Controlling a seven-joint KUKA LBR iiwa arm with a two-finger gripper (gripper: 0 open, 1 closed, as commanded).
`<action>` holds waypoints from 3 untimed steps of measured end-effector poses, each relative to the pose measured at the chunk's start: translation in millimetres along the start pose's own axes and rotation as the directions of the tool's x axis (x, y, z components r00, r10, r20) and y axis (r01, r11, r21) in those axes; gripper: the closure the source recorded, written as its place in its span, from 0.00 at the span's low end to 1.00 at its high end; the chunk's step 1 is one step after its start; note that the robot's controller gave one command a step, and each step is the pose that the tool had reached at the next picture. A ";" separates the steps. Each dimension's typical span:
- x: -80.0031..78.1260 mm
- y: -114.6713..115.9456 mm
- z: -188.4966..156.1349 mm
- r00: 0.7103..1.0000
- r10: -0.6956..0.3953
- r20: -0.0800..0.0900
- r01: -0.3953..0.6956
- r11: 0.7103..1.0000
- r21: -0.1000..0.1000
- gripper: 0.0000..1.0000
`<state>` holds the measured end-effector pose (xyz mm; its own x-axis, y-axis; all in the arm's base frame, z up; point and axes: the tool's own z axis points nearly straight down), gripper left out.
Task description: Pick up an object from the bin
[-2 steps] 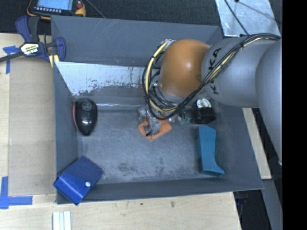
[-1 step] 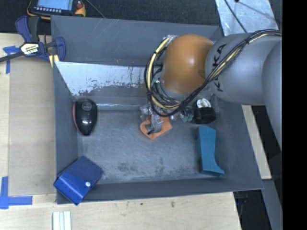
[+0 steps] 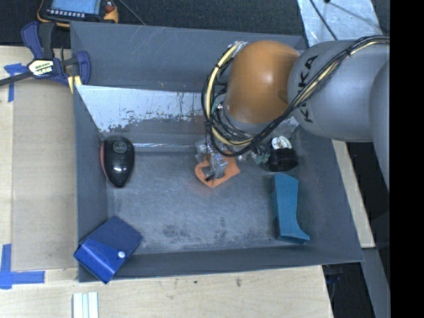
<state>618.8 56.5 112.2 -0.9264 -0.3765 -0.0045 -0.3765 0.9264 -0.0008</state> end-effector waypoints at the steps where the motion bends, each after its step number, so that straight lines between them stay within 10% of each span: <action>1: -0.9 -0.3 -8.6 1.000 0.000 0.003 0.000 1.000 0.001 1.00; 3: -1.0 -0.3 -19.0 1.000 0.002 0.001 -0.002 1.000 0.000 1.00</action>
Offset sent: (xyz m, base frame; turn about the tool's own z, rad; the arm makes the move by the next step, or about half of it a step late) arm -0.0001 0.0000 0.0118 0.0000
